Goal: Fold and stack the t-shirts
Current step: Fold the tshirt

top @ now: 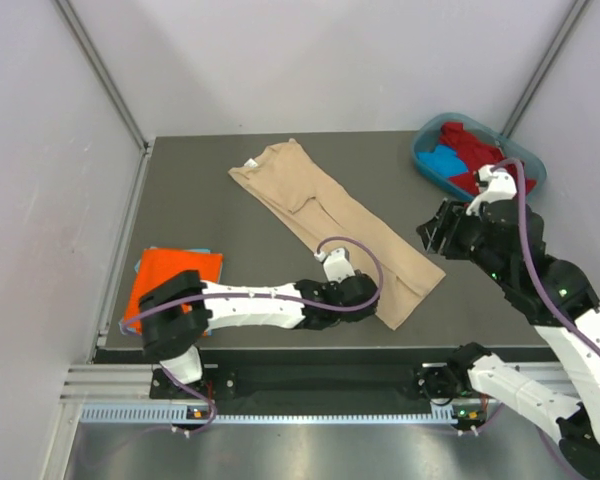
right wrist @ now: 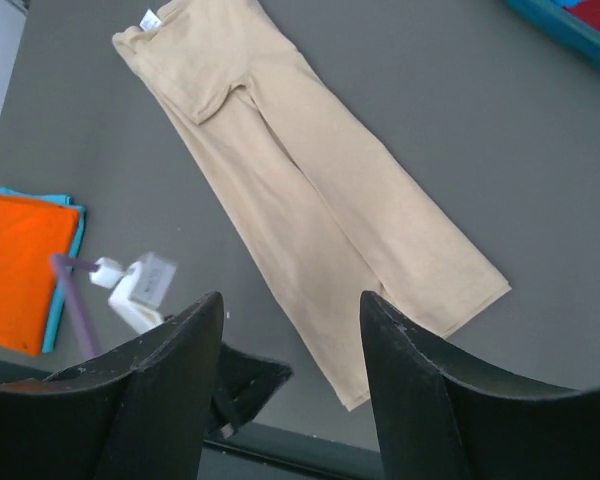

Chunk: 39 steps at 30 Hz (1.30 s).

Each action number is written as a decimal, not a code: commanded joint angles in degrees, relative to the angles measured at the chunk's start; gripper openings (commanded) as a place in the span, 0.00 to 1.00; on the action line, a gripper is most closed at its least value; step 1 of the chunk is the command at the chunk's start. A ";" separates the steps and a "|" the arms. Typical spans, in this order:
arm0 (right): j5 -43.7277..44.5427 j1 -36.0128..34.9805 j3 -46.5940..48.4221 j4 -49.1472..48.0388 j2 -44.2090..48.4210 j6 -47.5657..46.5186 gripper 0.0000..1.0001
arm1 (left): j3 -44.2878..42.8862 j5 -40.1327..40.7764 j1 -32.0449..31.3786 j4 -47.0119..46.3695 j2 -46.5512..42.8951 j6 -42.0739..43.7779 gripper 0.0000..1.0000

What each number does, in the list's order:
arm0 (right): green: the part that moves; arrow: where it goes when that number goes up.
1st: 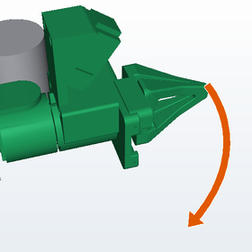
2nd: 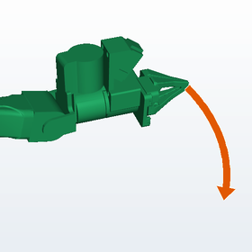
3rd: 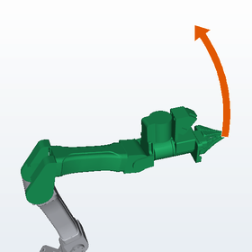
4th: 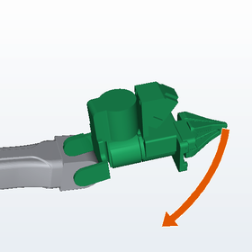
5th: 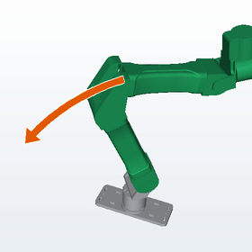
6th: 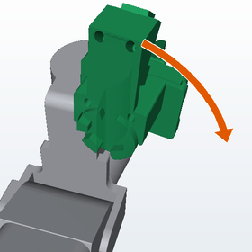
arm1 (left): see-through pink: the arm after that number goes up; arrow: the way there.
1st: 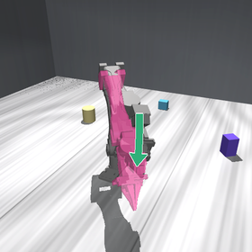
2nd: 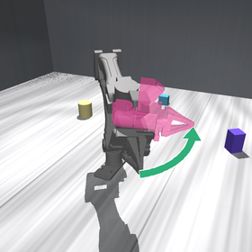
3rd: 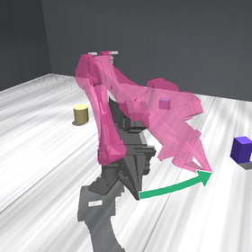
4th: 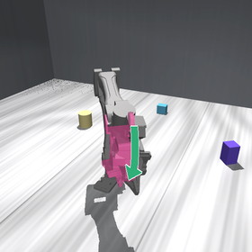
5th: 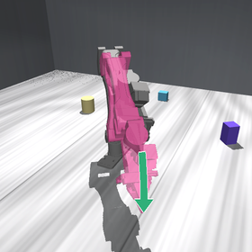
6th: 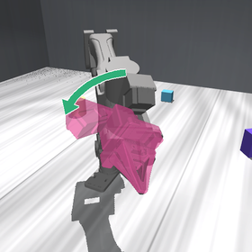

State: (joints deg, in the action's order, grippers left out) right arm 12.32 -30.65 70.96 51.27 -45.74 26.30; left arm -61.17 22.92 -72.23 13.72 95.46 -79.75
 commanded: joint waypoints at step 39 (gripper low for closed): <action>3.24 0.86 0.14 3.31 5.66 -1.96 0.61 | -17.58 2.83 -6.61 11.60 18.27 -18.08 0.38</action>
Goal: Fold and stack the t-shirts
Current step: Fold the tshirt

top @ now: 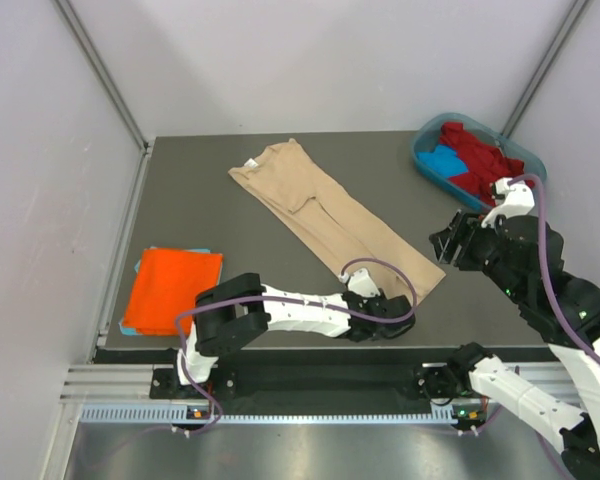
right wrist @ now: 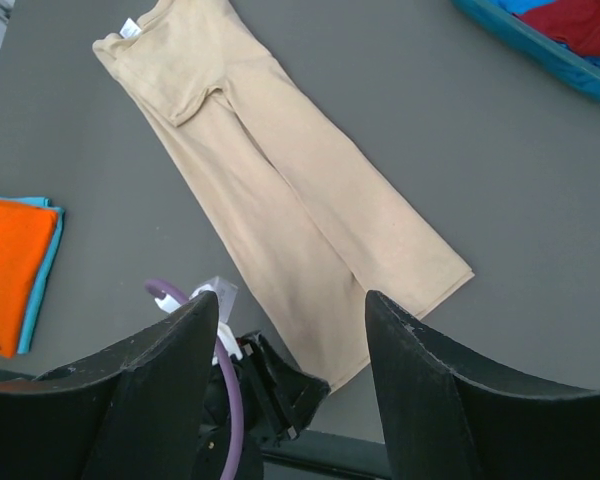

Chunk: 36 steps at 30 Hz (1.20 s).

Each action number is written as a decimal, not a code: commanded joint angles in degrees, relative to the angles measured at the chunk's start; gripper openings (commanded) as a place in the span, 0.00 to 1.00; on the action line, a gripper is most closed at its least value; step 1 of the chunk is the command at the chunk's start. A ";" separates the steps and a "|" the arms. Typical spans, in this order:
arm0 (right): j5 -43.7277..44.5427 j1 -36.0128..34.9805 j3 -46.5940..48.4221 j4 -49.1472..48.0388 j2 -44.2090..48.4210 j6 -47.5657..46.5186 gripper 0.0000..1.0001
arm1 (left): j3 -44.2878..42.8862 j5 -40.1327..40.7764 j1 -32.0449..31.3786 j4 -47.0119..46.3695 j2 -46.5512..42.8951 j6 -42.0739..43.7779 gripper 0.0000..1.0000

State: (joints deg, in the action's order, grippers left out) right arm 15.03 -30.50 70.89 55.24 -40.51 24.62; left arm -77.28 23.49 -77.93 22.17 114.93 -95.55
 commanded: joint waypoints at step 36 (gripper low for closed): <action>-0.70 0.71 -1.19 -1.45 0.96 1.04 0.61 | -3.41 5.87 -0.91 6.83 2.84 -0.61 0.16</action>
State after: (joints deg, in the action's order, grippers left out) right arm 14.70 -30.50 69.71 54.92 -40.12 25.32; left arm -79.90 27.59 -78.74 28.12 116.92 -95.88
